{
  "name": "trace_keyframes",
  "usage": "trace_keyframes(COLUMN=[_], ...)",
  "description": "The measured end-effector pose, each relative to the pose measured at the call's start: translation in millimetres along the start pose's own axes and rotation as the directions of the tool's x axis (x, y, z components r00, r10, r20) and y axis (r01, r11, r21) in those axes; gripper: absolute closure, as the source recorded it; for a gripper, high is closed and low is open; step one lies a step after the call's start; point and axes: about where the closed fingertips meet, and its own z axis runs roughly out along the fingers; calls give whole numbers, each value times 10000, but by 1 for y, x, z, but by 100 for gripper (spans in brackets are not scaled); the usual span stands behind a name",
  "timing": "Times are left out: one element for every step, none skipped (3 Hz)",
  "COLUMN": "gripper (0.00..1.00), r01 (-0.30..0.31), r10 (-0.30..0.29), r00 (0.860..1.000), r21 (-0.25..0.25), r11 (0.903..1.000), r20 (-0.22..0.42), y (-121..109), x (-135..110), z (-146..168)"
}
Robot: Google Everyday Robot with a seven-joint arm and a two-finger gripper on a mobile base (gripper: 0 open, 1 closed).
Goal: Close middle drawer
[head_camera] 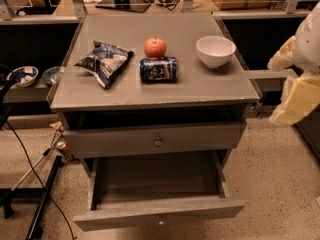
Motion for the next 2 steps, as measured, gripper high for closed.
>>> trace_keyframes(gripper=[50, 73], r01=[0, 0], r10=[0, 0], r00=[10000, 10000], r21=[0, 0], r11=[10000, 10000], r20=[0, 0], y=[0, 0], x=[0, 0], z=[0, 0])
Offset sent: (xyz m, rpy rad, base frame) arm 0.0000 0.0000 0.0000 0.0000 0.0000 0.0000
